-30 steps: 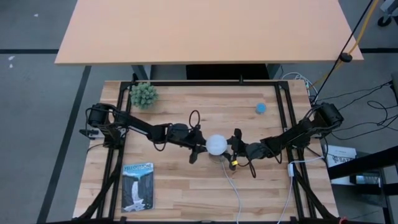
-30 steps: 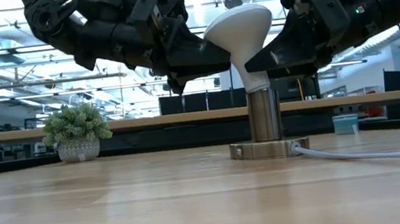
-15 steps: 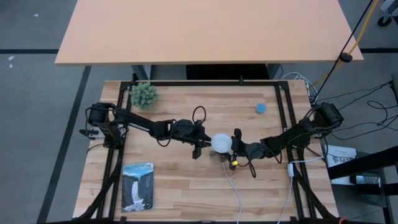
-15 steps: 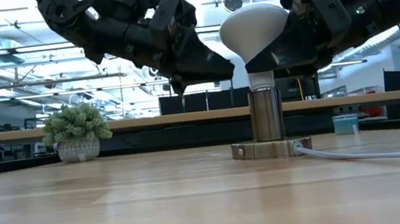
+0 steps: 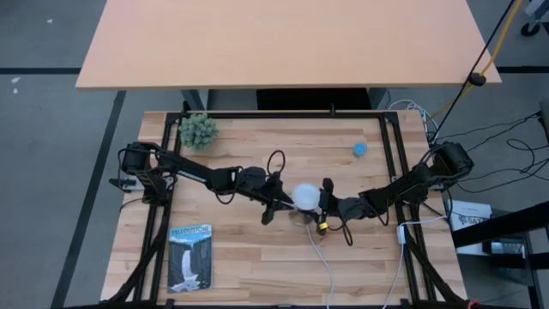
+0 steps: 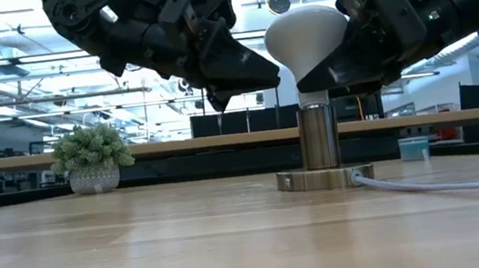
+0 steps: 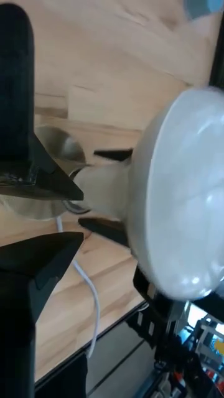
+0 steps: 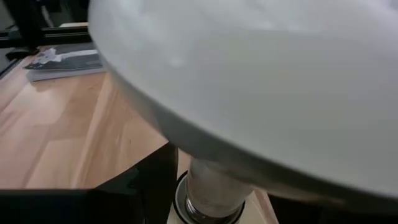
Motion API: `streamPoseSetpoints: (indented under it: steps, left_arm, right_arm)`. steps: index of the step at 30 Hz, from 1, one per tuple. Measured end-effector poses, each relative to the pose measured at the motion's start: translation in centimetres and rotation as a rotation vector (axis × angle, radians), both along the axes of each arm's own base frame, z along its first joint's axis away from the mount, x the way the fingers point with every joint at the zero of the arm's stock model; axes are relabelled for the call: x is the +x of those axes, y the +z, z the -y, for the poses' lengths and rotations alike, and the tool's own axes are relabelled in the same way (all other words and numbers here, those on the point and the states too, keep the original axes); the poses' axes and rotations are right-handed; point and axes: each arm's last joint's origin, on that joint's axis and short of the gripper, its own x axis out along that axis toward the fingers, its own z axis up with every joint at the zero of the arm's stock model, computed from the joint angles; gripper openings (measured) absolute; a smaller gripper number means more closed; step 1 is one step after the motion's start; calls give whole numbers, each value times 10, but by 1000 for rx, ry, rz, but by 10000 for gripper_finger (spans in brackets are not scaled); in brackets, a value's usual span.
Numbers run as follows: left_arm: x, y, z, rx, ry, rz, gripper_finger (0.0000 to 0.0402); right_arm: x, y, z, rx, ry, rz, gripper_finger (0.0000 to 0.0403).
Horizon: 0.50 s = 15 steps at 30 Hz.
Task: Screw lightbulb
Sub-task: Insert the lightbulb into the desk lamp
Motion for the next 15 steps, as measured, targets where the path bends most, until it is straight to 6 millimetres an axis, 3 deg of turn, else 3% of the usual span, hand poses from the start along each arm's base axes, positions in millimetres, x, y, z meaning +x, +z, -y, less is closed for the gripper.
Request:
streamPoseSetpoints:
  steps: [15]
  left_arm:
    - [0,1,2,-25,6,6,96]
  right_arm:
    - [0,0,-1,-96,59,-20,212]
